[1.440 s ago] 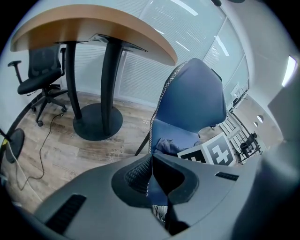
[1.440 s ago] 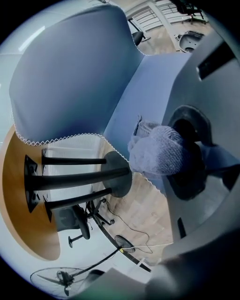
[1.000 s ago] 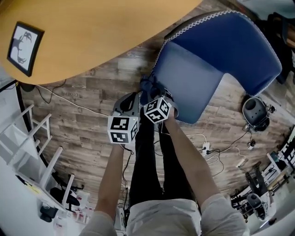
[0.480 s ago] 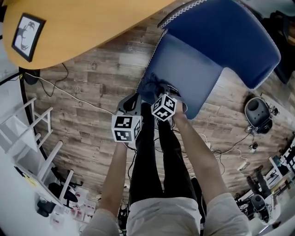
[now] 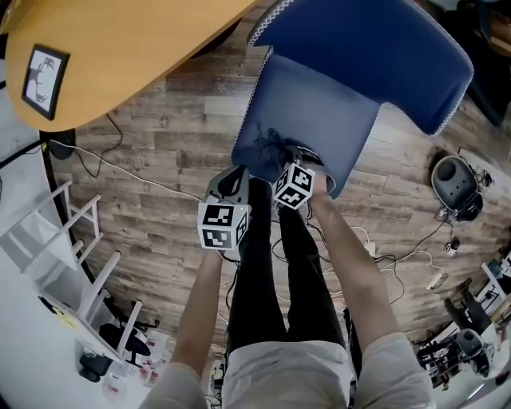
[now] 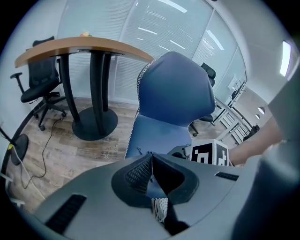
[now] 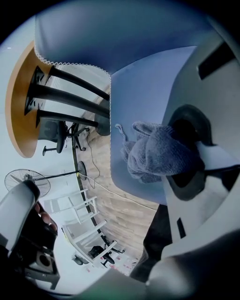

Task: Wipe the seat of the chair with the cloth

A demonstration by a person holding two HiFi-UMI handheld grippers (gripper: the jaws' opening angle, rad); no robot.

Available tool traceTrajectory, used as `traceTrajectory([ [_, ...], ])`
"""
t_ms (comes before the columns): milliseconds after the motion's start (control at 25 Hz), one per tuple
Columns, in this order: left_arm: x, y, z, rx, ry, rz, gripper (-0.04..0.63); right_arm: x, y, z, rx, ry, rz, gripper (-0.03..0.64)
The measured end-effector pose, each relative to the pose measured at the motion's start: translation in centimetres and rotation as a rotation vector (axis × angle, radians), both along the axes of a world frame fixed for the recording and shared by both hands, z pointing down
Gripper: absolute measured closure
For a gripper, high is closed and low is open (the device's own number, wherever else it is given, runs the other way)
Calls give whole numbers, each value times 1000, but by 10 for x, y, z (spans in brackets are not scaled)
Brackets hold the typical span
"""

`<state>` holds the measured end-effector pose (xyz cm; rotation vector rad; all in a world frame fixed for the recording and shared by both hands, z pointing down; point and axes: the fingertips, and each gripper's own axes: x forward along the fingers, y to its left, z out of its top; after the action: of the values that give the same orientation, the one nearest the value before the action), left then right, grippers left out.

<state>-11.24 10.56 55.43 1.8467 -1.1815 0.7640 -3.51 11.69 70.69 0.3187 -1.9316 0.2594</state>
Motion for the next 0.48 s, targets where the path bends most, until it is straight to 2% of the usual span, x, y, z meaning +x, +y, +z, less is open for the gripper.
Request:
traceTrajectory([
  [480, 13, 2, -5, 11, -12, 60, 566, 52, 7, 2, 12, 33, 74, 540],
])
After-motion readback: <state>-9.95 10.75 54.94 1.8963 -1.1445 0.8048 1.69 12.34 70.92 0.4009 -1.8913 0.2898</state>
